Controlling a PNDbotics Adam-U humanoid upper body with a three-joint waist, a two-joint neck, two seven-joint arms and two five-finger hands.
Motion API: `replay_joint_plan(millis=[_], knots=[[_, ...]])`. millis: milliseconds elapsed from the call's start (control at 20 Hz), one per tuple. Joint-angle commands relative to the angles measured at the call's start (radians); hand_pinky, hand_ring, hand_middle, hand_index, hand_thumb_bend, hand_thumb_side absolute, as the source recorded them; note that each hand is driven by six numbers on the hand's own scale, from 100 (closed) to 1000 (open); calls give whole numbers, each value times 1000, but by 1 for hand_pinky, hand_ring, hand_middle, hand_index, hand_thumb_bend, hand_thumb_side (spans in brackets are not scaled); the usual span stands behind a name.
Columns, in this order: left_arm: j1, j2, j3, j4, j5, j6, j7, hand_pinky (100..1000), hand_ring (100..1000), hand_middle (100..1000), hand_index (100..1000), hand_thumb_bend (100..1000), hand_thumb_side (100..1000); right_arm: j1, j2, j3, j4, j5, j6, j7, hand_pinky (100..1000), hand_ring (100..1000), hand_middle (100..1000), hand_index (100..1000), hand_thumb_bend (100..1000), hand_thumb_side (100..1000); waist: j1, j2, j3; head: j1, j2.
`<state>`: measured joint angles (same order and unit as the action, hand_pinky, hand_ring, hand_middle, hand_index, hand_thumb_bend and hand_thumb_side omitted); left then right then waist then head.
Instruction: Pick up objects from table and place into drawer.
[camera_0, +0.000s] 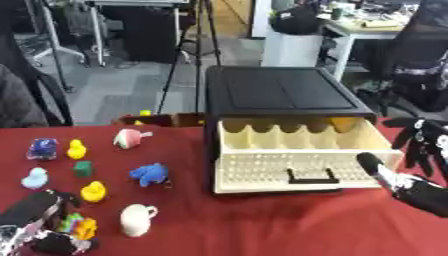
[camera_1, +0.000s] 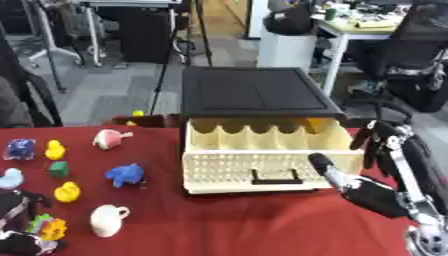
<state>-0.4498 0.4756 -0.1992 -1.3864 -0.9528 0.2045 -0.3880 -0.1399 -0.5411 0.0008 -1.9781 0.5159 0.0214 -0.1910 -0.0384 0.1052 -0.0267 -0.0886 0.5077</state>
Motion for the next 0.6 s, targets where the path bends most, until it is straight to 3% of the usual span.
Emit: replay_joint_plan(millis=[50, 600], knots=[[-18, 14, 12, -3, -2, 6, 20, 286, 403, 469, 756, 635, 388, -9, -15, -5, -22, -5, 1, 1, 102, 291, 428, 743, 604, 710, 2, -9, -2, 1, 4], [-16, 13, 8, 26, 8, 22, 50, 172, 288, 340, 620, 548, 330, -8, -14, -5, -22, -3, 3, 0, 102, 292, 428, 743, 606, 710, 2, -8, -3, -1, 5]])
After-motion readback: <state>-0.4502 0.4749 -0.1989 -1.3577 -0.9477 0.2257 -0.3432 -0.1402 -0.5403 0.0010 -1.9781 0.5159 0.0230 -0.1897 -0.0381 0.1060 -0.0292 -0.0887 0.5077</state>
